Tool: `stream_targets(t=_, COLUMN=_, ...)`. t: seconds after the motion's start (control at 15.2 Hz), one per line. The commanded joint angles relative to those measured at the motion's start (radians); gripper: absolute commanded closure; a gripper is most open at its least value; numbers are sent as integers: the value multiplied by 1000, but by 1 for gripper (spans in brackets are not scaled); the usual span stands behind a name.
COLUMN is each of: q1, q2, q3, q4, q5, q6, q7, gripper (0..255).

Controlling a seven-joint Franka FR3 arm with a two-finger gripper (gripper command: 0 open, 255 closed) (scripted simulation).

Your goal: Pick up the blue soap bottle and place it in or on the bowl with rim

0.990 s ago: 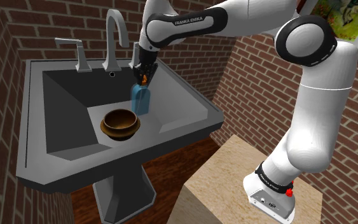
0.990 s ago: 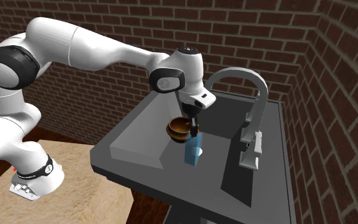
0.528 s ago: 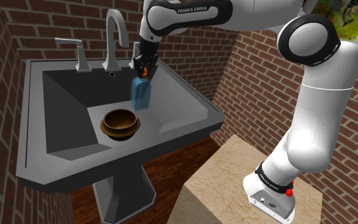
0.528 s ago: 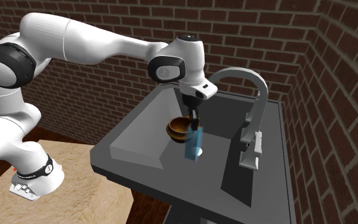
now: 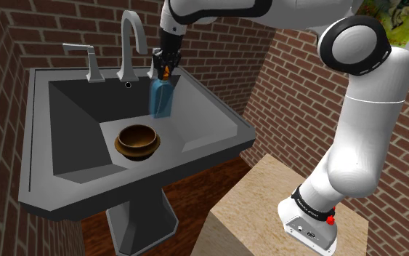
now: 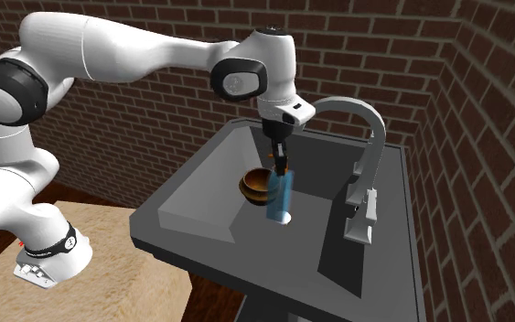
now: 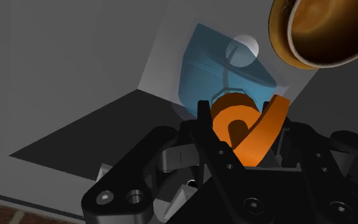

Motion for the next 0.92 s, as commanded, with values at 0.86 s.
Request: stream_targets(t=0.86, q1=12, q2=33, q3=2, q4=253, q5=-6, q6=-221, q7=5, gripper=255)
